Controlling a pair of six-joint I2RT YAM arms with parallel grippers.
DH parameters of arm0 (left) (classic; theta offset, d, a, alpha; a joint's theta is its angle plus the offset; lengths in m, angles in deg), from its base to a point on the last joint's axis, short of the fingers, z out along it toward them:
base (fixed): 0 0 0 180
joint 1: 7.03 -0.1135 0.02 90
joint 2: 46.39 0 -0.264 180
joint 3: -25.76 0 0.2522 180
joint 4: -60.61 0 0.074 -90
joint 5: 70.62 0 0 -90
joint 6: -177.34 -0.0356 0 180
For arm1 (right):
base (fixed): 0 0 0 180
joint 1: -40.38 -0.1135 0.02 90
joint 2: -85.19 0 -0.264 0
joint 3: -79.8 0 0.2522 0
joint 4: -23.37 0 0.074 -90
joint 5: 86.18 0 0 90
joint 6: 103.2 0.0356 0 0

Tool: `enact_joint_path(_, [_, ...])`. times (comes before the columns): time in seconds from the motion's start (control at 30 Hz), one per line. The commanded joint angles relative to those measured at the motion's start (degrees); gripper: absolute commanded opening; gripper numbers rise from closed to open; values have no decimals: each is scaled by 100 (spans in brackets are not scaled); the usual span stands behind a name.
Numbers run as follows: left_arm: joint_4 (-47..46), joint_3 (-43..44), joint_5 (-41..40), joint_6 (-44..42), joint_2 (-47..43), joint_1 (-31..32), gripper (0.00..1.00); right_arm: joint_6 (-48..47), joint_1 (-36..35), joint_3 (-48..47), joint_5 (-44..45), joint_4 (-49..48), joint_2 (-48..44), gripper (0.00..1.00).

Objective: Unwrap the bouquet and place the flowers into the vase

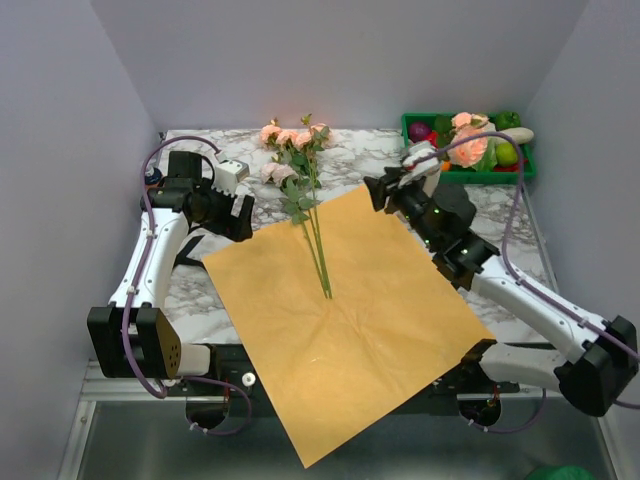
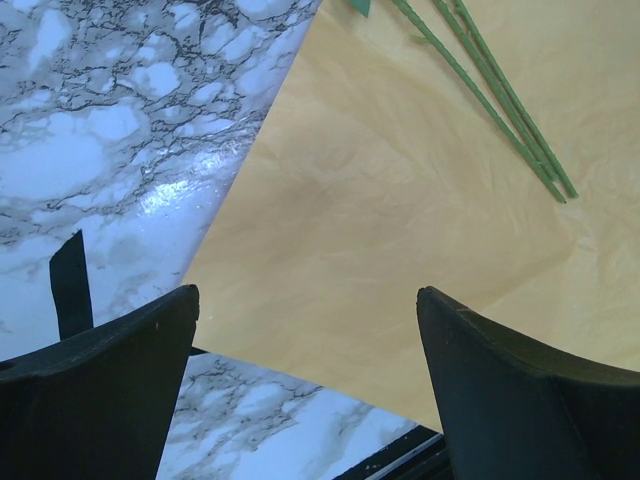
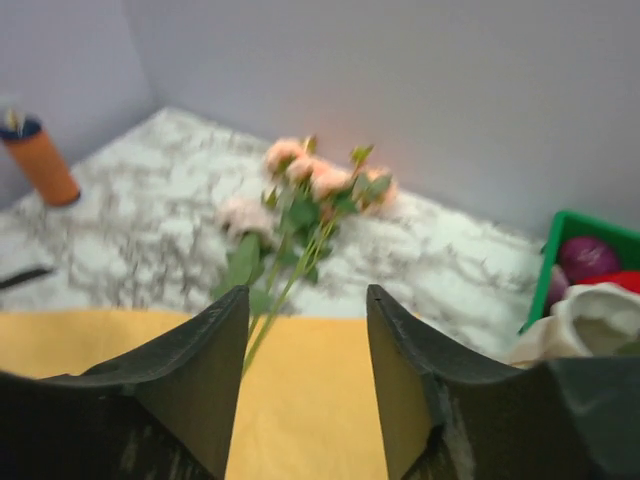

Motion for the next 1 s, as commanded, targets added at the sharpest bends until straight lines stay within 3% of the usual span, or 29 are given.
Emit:
enact_joint_path(0.0, [32, -60, -286, -7, -164, -40, 99, -151, -464, -703, 631, 1525, 988, 53])
enact_joint_path(0.07, [50, -86, -348, -78, -226, -31, 99, 182, -508, -1372, 730, 2387, 1777, 51])
enact_joint_path(0.2, [-178, -262, -471, -113, -471, -40, 99, 755, -508, -2215, 389, 2941, 2896, 55])
enact_joint_path(0.27, [-344, -332, -427, -236, -691, -40, 99, 922, -508, -3221, 388, 3687, 3572, 53])
enact_joint_path(0.4, [-513, -526, -304, -219, -1043, -31, 99, 1098, -508, -4176, 310, 4200, 4847, 52])
enact_joint_path(0.57, [-355, -473, -330, -210, -964, -31, 99, 1396, -526, -4599, 388, 4340, 5280, 52])
enact_joint_path(0.77, [-407, -596, -506, -324, -920, -31, 99, 1441, -728, -3273, 739, 3295, 4542, 58])
enact_joint_path(0.97, [-416, -587, -515, -210, -823, -31, 99, 1722, -737, -4130, 740, 3952, 5129, 52])
